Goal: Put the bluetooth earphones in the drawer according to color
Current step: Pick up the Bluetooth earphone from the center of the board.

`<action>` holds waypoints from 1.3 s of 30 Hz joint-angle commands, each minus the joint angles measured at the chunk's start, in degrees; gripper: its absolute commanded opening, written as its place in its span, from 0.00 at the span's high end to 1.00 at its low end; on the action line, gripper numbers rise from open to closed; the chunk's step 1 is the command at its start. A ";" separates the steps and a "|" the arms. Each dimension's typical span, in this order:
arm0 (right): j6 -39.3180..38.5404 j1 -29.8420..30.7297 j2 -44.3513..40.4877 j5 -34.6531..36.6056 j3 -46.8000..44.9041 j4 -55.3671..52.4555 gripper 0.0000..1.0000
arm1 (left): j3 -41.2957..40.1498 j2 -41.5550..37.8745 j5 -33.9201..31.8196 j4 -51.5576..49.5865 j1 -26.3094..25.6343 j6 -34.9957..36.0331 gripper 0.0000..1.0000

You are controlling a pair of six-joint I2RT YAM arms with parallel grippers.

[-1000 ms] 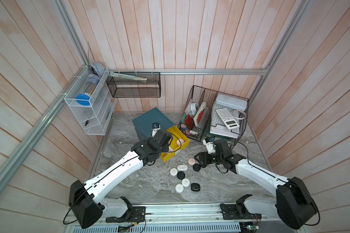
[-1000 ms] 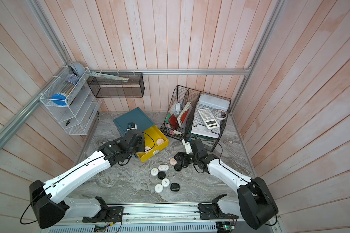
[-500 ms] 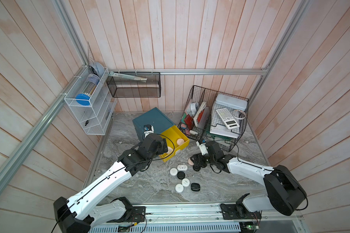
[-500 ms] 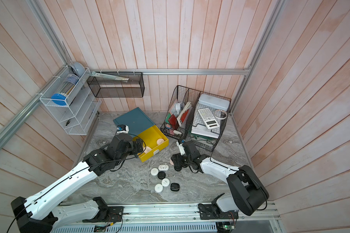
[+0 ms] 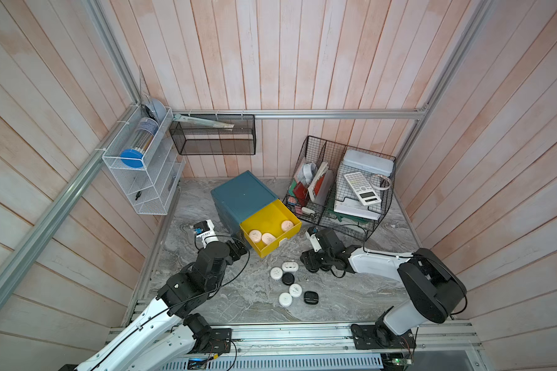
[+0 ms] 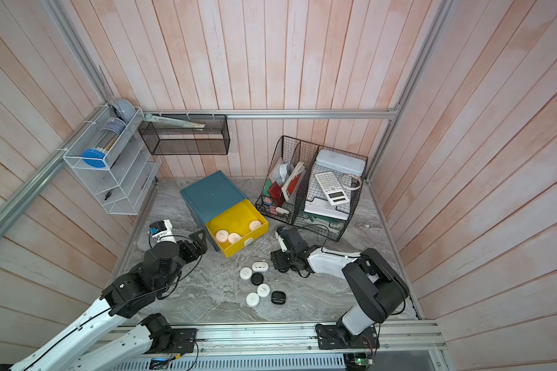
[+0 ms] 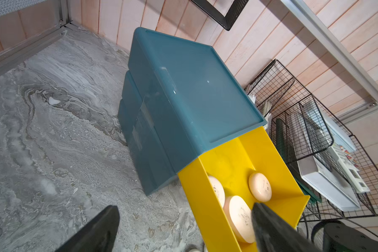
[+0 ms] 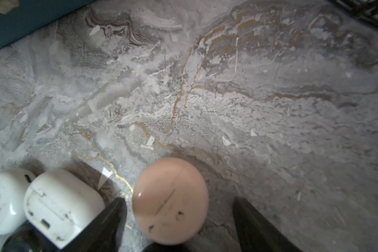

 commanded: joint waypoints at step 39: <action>3.73 -1.96 5.72 3.56 5.55 -10.05 0.17 | -1.48 -0.45 -3.79 -1.09 0.31 -1.80 0.00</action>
